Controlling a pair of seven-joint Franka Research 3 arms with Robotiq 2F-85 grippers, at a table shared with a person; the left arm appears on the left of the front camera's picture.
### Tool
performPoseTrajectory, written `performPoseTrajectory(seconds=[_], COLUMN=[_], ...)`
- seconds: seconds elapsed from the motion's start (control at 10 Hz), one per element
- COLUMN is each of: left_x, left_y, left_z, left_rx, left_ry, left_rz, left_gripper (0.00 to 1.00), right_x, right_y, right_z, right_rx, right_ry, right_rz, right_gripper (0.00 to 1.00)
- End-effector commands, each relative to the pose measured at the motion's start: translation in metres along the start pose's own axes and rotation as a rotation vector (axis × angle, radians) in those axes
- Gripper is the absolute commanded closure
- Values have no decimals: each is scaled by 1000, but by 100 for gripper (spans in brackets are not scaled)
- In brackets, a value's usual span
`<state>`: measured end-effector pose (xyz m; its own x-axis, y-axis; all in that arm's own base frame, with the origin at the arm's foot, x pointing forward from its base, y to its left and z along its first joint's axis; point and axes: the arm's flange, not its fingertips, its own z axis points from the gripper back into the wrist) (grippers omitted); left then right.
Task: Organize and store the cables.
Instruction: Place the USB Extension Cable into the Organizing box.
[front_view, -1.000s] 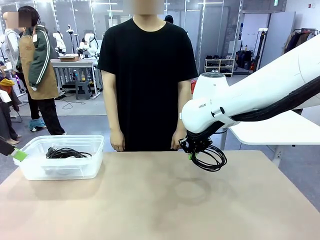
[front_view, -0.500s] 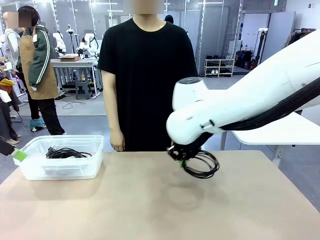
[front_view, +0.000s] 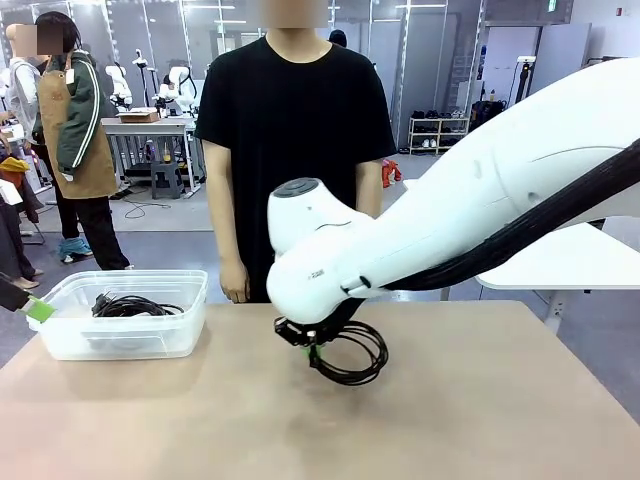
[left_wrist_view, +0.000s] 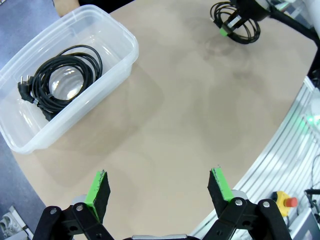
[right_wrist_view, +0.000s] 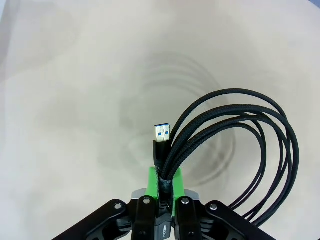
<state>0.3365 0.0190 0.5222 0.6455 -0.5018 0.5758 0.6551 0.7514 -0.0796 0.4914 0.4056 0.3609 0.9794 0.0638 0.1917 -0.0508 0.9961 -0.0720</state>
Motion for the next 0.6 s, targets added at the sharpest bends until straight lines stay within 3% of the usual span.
performPoseTrajectory(seconds=[0.0, 0.5], left_x=[1, 1], left_y=[-3, -3], left_z=[0, 0], left_rx=[19, 19], left_ry=[-1, -1], left_rz=[16, 16], left_gripper=[0, 0], right_x=[-6, -21], right_y=[25, 52], right_z=[-3, -23], right_rx=[13, 66], right_ry=[-18, -5], right_rz=[-36, -6], right_gripper=[87, 87])
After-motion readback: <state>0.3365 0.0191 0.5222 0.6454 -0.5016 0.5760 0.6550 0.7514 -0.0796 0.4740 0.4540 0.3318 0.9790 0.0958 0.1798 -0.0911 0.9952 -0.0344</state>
